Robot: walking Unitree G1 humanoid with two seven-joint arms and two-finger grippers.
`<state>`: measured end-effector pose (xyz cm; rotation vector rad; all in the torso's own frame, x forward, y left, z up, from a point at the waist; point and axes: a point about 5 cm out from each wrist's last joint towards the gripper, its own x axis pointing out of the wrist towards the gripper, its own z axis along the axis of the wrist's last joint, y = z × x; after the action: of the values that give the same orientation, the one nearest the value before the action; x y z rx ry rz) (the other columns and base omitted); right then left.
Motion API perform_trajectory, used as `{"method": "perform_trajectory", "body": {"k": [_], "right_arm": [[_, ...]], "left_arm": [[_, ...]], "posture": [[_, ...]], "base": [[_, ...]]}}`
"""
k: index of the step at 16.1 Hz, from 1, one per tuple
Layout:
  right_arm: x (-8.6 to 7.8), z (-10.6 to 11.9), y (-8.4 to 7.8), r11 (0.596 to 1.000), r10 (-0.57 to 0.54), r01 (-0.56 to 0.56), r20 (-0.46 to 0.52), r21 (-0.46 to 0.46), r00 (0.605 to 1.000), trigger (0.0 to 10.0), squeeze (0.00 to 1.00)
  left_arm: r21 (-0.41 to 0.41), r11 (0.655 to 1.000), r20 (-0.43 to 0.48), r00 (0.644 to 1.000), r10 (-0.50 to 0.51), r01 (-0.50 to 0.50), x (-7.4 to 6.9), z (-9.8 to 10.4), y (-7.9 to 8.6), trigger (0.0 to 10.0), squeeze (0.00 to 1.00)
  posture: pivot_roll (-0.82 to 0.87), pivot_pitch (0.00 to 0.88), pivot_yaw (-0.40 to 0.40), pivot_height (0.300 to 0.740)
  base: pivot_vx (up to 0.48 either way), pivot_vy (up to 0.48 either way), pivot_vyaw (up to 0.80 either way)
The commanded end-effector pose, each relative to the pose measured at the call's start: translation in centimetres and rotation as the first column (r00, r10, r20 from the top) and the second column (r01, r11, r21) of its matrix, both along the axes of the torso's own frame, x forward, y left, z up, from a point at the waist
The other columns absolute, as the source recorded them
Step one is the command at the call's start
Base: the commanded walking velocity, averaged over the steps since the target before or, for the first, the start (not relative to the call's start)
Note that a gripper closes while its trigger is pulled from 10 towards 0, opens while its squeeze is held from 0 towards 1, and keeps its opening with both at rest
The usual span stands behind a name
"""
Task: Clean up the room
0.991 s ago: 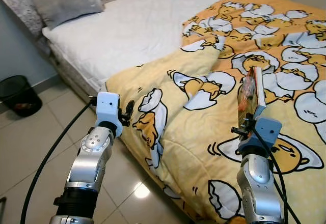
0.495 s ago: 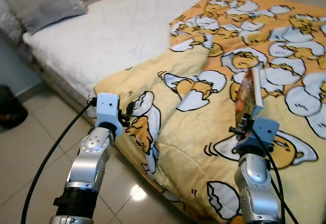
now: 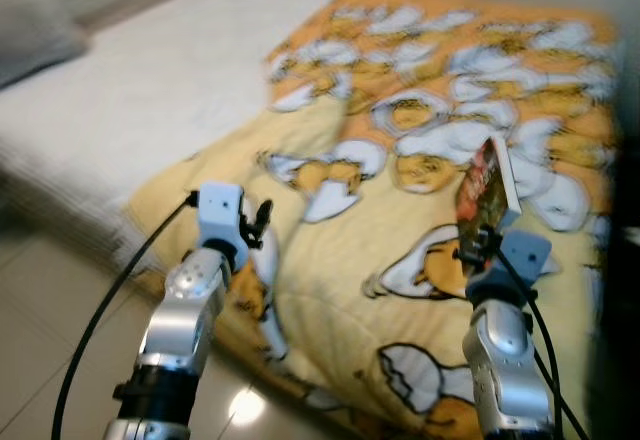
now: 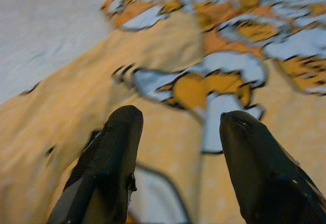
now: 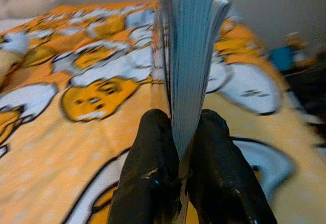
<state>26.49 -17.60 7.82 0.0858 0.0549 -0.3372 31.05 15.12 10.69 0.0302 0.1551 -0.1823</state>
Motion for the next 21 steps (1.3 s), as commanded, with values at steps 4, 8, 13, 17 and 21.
{"method": "perform_trajectory", "body": {"k": [4,8,13,17,21], "right_arm": [[0.3,0.7,0.8,0.998,0.043,-0.044,0.034,0.033,0.998,10.0,0.0],[0.4,0.7,1.5,0.996,0.085,-0.086,0.03,0.033,0.996,10.0,0.0],[0.2,0.4,1.2,0.998,0.058,-0.059,0.018,0.036,0.998,10.0,0.0],[0.4,0.5,1.3,0.997,0.059,-0.059,0.015,0.039,0.998,10.0,0.0],[0.4,0.5,1.2,0.998,0.052,-0.053,0.013,0.033,0.999,10.0,0.0]], "left_arm": [[0.013,1.0,-0.014,1.0,0.021,-0.021,0.0,-0.2,0.9,10.0,0.0],[0.015,1.0,-0.016,1.0,0.021,-0.021,0.0,-0.2,1.1,10.0,0.0],[0.017,1.0,-0.02,1.0,0.021,-0.021,-0.1,-0.2,1.1,10.0,0.0],[0.02,1.0,-0.019,1.0,0.018,-0.018,0.0,-0.1,1.1,10.0,0.0],[0.019,1.0,-0.02,1.0,0.014,-0.014,0.1,-0.1,1.0,10.0,0.0]], "posture": [[-0.05,0.0,0.094,0.74],[-0.05,0.0,0.096,0.74],[-0.05,0.0,0.097,0.74],[-0.05,0.0,0.1,0.74],[-0.05,0.0,0.1,0.74]], "base": [[0.0,0.331,-0.4],[0.0,0.35,0.0],[0.0,0.366,-0.12],[0.0,0.467,-0.8],[0.0,0.48,-0.8]]}}
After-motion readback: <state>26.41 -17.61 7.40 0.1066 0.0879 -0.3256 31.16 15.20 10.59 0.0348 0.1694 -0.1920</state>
